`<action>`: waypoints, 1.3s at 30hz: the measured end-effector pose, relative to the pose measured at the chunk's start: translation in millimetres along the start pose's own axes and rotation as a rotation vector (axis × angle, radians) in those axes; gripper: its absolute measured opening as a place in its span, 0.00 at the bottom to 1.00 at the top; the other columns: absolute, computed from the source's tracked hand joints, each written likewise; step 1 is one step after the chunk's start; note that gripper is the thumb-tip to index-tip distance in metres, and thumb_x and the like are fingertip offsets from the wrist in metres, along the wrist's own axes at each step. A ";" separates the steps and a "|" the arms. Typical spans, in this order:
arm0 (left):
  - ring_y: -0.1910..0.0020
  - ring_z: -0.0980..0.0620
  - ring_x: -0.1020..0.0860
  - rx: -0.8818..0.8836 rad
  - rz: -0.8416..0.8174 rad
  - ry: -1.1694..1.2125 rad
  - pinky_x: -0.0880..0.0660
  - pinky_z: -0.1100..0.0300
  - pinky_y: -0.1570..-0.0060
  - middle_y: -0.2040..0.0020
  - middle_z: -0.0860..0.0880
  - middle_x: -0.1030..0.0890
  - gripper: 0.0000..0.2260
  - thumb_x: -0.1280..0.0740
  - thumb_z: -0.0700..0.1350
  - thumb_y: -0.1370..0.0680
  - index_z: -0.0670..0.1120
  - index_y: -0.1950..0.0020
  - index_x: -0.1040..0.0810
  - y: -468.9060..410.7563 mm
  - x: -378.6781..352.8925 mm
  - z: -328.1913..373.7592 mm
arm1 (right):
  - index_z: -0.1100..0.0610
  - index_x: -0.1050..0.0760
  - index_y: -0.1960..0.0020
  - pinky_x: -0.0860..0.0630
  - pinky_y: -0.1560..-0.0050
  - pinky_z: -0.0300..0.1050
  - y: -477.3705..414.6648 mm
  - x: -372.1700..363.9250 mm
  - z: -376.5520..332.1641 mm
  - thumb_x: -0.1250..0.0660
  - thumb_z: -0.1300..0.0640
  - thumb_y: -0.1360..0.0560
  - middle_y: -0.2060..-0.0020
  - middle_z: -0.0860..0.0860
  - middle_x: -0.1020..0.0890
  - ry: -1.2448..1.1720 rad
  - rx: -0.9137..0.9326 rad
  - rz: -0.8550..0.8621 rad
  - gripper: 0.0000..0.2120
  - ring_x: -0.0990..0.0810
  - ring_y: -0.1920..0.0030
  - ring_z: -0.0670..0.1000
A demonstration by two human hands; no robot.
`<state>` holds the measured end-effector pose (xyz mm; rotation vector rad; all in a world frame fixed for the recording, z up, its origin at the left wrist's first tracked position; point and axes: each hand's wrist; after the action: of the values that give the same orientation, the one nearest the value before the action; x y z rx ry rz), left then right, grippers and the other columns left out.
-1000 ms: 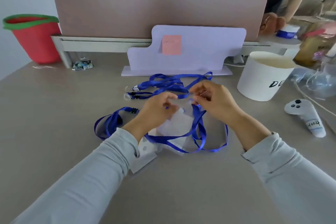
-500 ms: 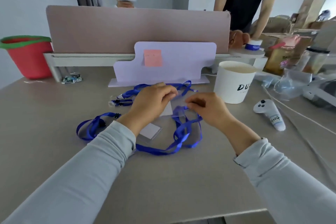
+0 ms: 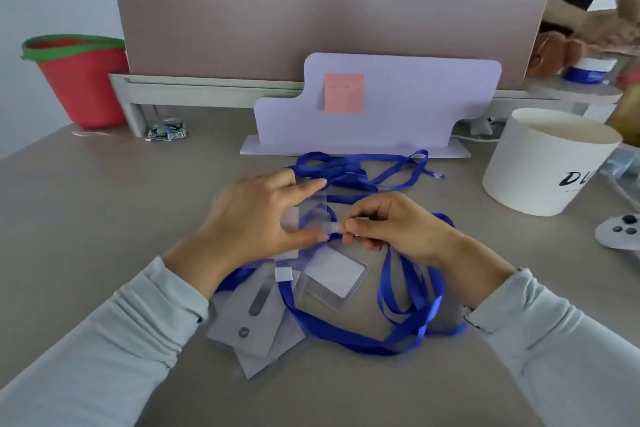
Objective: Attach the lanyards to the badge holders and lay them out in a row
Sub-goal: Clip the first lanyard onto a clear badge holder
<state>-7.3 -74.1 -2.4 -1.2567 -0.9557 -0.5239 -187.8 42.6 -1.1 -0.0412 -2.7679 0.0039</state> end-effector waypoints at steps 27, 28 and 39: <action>0.70 0.58 0.23 0.118 0.207 0.064 0.29 0.64 0.66 0.66 0.55 0.19 0.09 0.35 0.48 0.28 0.49 0.60 0.16 53.4 -15.2 -1.9 | 0.49 0.19 0.57 0.22 0.50 0.38 -19.6 -55.8 16.2 0.33 0.64 0.26 0.58 0.47 0.15 0.059 0.118 0.182 0.11 0.18 0.55 0.42; 0.69 0.58 0.22 0.148 0.199 0.111 0.27 0.63 0.67 0.65 0.55 0.18 0.09 0.36 0.49 0.28 0.49 0.59 0.15 52.8 -14.3 1.0 | 0.49 0.19 0.56 0.22 0.48 0.39 -17.9 -56.3 15.2 0.33 0.64 0.26 0.57 0.47 0.15 0.062 0.124 0.191 0.10 0.17 0.54 0.43; 0.55 0.64 0.21 0.439 0.219 0.481 0.30 0.78 0.58 0.60 0.55 0.17 0.06 0.27 0.40 0.30 0.48 0.55 0.15 53.7 -3.2 18.2 | 0.56 0.17 0.52 0.21 0.48 0.43 -10.8 -62.1 5.6 0.33 0.64 0.26 0.57 0.49 0.15 0.155 0.182 0.278 0.08 0.17 0.54 0.46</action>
<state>27.6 -42.9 -34.6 -0.7743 -0.4813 -0.3901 -132.3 30.0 -28.9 -0.3621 -2.5729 0.3108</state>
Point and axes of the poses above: each hand's wrist, its own y-axis away from the middle knuckle, its own x-axis out of the back of the hand, z = x × y
